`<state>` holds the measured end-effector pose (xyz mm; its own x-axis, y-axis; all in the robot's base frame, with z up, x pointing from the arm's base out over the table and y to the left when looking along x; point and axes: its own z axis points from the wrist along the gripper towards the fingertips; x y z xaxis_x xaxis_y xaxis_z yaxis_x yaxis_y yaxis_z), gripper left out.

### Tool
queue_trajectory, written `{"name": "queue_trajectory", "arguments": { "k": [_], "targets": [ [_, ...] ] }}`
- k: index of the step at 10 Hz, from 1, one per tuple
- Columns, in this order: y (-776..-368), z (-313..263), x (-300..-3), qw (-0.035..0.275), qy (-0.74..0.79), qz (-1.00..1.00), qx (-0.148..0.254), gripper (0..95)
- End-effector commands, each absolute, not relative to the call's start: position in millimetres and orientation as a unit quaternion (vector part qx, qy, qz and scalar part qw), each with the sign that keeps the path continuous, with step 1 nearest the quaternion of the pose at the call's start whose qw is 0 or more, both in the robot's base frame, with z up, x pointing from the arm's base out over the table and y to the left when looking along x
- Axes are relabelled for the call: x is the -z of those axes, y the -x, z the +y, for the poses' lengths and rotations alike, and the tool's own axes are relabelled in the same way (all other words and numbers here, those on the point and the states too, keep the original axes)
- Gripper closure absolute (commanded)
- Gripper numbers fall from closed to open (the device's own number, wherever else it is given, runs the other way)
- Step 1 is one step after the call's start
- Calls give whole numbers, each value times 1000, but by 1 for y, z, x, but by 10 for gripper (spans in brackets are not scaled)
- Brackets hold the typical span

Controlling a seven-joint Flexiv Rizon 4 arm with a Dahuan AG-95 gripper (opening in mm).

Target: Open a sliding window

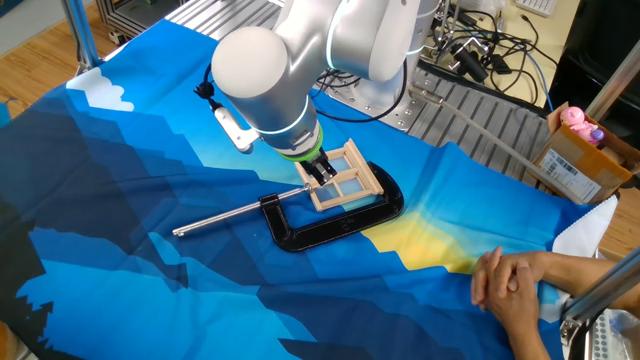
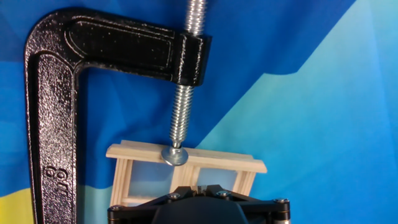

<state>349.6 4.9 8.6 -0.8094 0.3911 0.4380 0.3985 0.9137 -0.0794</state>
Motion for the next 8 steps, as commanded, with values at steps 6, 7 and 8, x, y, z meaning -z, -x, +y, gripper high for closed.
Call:
{"name": "queue_trajectory", "arguments": {
  "k": [6, 7, 8],
  "targets": [
    [-350, 10, -11, 230, 200, -952, 14, 950],
    [-350, 10, -11, 230, 201, -952, 16, 950],
    [-350, 10, -11, 231, 200, -952, 17, 950]
  ]
}}
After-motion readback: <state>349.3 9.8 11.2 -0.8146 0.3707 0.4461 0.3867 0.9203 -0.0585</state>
